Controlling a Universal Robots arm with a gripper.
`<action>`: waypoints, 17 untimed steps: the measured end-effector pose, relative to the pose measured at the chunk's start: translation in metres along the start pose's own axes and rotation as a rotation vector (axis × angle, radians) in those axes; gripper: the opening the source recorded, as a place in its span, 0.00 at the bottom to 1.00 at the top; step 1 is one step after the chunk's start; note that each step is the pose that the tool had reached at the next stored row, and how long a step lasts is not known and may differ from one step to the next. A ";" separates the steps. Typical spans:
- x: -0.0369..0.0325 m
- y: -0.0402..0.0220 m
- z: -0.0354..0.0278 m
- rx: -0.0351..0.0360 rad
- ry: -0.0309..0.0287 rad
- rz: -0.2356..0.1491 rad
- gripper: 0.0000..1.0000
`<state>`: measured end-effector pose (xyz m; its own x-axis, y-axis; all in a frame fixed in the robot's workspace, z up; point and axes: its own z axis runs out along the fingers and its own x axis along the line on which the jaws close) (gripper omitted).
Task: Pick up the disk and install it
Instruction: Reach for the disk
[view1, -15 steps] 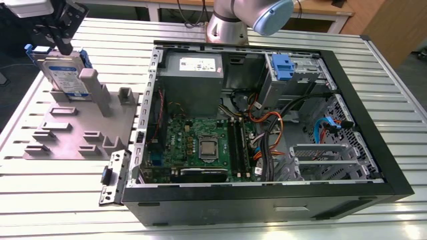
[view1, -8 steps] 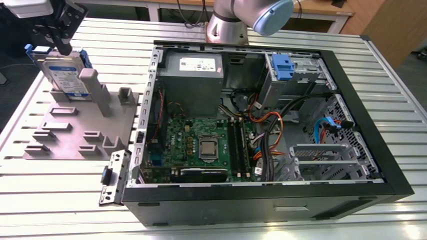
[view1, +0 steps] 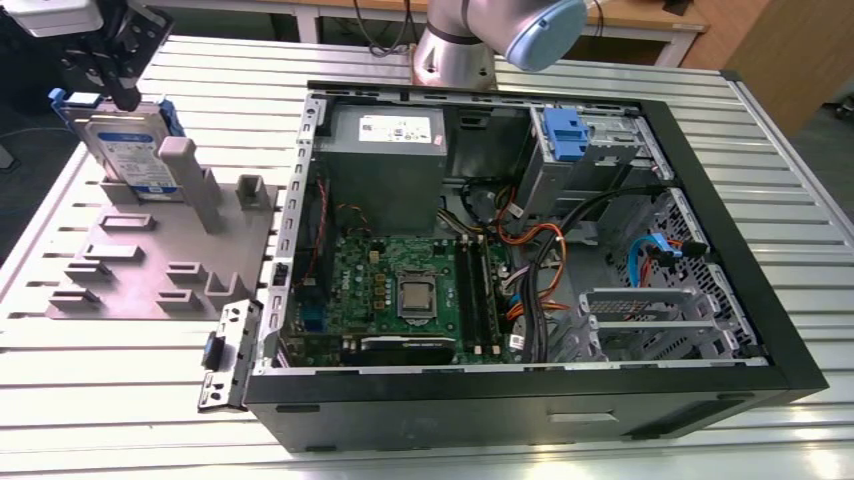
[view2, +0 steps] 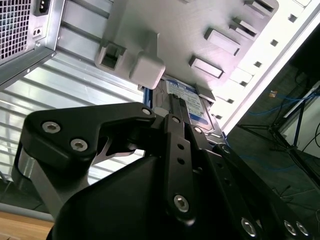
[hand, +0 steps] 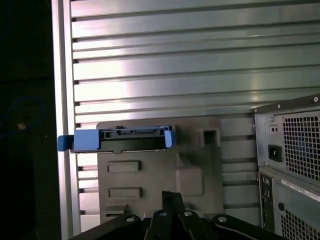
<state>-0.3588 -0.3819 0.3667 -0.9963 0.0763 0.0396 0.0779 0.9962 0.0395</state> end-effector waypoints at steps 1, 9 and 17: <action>0.0008 0.0005 0.0001 0.0001 0.0002 0.000 0.11; 0.0098 0.0044 0.0016 0.0000 0.0008 0.000 0.11; 0.0179 0.0064 0.0030 0.0002 0.0015 0.000 0.11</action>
<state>-0.3762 -0.3740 0.3646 -0.9962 0.0763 0.0412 0.0779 0.9962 0.0393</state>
